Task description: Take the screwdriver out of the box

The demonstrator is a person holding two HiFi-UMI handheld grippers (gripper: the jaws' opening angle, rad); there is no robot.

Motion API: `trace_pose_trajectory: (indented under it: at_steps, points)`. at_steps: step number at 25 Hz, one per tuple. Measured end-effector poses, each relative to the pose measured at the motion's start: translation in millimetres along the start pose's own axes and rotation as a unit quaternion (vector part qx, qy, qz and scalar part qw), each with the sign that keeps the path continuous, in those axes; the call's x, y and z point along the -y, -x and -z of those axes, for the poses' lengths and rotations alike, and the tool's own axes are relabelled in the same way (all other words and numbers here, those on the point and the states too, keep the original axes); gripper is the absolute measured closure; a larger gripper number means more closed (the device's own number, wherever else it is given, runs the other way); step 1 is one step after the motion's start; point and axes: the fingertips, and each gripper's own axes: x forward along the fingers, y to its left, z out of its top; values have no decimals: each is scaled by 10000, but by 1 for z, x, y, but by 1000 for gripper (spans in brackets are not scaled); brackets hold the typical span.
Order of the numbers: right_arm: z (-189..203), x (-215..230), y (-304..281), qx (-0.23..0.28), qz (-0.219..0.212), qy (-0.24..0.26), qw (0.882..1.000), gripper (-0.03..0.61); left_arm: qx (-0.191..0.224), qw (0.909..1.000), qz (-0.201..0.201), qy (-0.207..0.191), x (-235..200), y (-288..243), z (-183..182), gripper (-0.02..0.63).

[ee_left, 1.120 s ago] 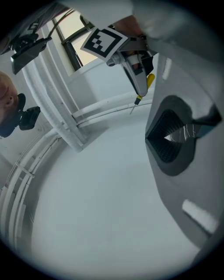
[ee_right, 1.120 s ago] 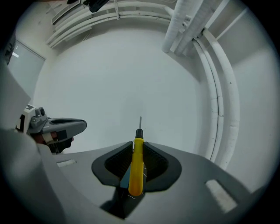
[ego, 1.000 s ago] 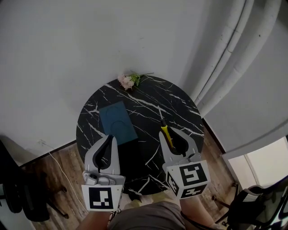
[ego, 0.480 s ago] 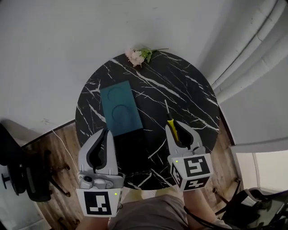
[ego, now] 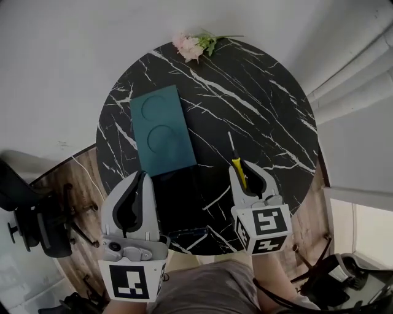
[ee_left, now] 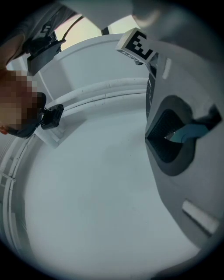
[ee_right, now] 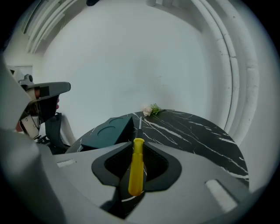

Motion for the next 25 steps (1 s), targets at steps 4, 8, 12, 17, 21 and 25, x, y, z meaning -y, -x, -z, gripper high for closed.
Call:
trace_pose_trajectory:
  at_steps: [4,8,12,17,21,25]
  points:
    - [23,5,-15,-235,-22,-76,9997,479,-157,9999,-37,-56,-1,-4,12,612]
    - [42,10,-27,-445,28,-147,9989,479,-171,9996,-104,-184,-5,-12,15,613]
    - [58,12,-38,-636,5,-200,9978,477,-330,9992,-120,-192,-7,-14,25,614]
    - [75,15,-48,-894,48,-207,9958,477,-429,9988,-119,-200,-8,-18,33,614]
    - [85,16,-54,-1100,73,-181,9937,476,-503,9985,-121,-189,-7,-18,38,612]
    - [88,13,-57,-1184,23,-115,9929,471,-526,9984,-138,-178,-10,-17,39,614]
